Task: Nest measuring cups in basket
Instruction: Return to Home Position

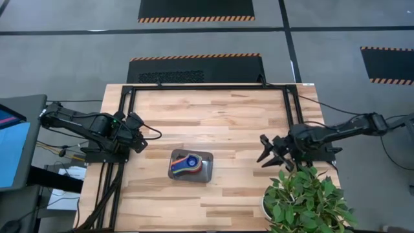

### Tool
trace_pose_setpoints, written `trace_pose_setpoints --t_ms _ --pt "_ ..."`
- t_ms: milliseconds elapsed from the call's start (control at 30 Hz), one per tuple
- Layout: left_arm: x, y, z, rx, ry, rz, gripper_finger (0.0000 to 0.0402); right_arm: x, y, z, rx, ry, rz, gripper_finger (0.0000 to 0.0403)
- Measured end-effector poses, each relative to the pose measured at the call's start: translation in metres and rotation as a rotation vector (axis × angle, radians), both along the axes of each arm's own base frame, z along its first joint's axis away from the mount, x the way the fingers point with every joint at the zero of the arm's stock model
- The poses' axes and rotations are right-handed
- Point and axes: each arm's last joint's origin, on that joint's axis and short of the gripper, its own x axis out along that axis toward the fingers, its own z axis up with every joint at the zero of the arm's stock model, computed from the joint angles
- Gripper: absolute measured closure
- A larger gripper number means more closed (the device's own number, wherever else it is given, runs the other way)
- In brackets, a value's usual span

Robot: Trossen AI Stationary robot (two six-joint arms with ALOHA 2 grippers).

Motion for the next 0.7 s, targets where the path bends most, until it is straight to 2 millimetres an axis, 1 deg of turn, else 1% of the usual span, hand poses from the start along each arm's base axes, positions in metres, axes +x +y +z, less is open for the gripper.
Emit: trace_pose_setpoints --t_ms 233,467,700 --pt "0.0 0.0 0.0 0.0 0.0 0.0 0.0346 -0.017 -0.002 -0.016 0.011 -0.078 -0.004 0.0243" --pt "0.0 0.0 0.0 0.0 -0.001 0.0 0.0346 -0.028 -0.005 -0.015 -0.006 -0.106 -0.031 0.0241" --pt "0.0 0.0 0.0 0.0 -0.001 0.0 0.0346 -0.038 -0.008 -0.016 -0.039 -0.145 -0.062 0.025"
